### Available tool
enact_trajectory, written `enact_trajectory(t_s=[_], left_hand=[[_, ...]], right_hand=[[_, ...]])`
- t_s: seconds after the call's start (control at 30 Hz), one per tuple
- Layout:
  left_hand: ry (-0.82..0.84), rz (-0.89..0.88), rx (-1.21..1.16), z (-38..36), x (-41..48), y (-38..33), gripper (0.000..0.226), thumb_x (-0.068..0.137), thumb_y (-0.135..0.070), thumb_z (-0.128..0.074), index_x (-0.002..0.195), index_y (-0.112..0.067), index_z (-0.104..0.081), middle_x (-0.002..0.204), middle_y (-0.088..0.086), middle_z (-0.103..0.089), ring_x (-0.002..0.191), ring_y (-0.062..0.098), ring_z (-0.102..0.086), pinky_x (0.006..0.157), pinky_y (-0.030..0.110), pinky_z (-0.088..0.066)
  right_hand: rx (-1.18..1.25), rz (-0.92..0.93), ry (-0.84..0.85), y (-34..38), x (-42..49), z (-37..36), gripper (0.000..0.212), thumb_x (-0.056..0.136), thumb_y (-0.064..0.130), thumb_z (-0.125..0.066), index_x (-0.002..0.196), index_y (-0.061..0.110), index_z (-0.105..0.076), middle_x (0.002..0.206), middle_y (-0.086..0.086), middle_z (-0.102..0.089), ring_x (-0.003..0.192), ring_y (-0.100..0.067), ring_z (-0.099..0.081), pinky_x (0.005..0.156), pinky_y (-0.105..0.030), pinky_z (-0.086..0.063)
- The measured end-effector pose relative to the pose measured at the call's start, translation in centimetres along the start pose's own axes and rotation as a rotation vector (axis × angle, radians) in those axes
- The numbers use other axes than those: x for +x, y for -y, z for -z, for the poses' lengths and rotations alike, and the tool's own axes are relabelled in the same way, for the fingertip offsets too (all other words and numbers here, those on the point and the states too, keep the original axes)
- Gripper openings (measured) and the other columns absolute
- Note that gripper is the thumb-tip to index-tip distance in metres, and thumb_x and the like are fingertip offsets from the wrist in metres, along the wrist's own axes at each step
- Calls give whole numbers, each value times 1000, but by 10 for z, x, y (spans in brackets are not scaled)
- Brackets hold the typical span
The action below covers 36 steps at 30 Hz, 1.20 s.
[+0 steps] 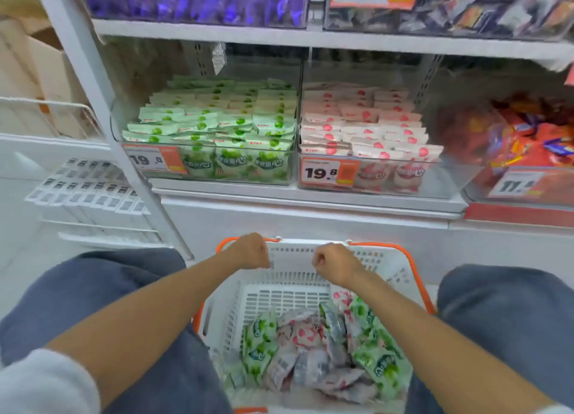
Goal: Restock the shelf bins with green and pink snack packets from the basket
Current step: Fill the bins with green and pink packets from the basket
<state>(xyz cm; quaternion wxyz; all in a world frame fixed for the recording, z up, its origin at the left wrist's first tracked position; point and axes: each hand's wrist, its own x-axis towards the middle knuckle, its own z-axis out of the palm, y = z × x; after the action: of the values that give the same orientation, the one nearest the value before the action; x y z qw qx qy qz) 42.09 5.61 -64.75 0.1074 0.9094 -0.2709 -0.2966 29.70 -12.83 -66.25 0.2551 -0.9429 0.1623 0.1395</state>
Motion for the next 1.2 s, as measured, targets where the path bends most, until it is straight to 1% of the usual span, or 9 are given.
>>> enact_trajectory(t_s=[0.23, 0.3, 0.4, 0.57, 0.7, 0.83, 0.93, 1.1, 1.2], left_hand=[[403, 159, 185, -151, 22, 55, 16, 99, -16, -51, 102, 0, -53, 110, 9, -53, 77, 5, -45, 74, 8, -38], [332, 153, 125, -185, 36, 75, 59, 95, -7, -52, 149, -8, -29, 146, 13, -41, 79, 10, -49, 74, 19, -43], [413, 88, 64, -213, 52, 91, 95, 90, 2, -54, 155, -19, 12, 150, 16, -38, 85, 19, -57, 70, 31, -48], [330, 148, 132, -218, 55, 89, 73, 82, -36, -75, 145, -19, -42, 139, 8, -52, 123, 26, -52, 100, 38, -46], [280, 79, -74, -186, 57, 81, 37, 78, -44, -78, 80, -14, -56, 82, 2, -57, 79, 20, -57, 69, 29, -45], [234, 10, -613, -97, 37, 34, 19, 83, -30, -77, 98, -21, -68, 93, -4, -71, 85, 14, -67, 72, 21, -54], [286, -13, -798, -33, 10, -1, 19, 88, -30, -71, 106, -33, -64, 109, -5, -72, 100, 9, -67, 77, 21, -55], [-251, -91, -777, 29, -25, -22, 37, 97, -46, -51, 112, -16, -66, 108, 6, -70, 99, 23, -67, 81, 32, -53], [-566, -58, -696, 63, -42, -30, 52, 98, -54, -40, 88, -9, -65, 80, 7, -61, 79, 28, -57, 66, 34, -39]], right_hand=[[1, -180, 308, -95, -5, -128, 17, 85, 12, -58, 84, 4, -73, 88, -12, -73, 80, -22, -70, 77, -41, -59], [35, -191, 300, -91, -6, -133, 17, 83, 12, -59, 73, 11, -73, 80, -5, -74, 71, -16, -69, 73, -40, -61], [74, -187, 275, -80, -9, -127, 28, 87, 9, -58, 62, 21, -64, 77, -4, -70, 74, -18, -67, 72, -34, -58], [162, -217, 242, -73, -13, -121, 38, 92, 10, -58, 58, 25, -54, 69, 6, -57, 70, -16, -57, 72, -31, -52], [297, -240, 252, -66, -18, -120, 16, 91, 10, -59, 95, 16, -72, 101, -3, -71, 86, -18, -64, 80, -31, -53], [650, -249, 255, -34, -17, -82, 57, 88, 25, -70, 137, 8, -49, 131, -12, -58, 106, -22, -60, 88, -31, -48], [824, -122, 199, 3, -17, -34, 46, 88, 28, -71, 129, 22, -53, 124, 9, -61, 98, -3, -59, 87, -17, -43], [1030, 26, 107, 63, -7, 37, 20, 88, 5, -68, 108, 2, -65, 96, -6, -72, 79, -11, -70, 65, -18, -54], [1043, 117, 39, 107, -2, 77, 12, 86, 1, -69, 96, 7, -66, 83, -2, -72, 75, -12, -69, 68, -23, -58]])
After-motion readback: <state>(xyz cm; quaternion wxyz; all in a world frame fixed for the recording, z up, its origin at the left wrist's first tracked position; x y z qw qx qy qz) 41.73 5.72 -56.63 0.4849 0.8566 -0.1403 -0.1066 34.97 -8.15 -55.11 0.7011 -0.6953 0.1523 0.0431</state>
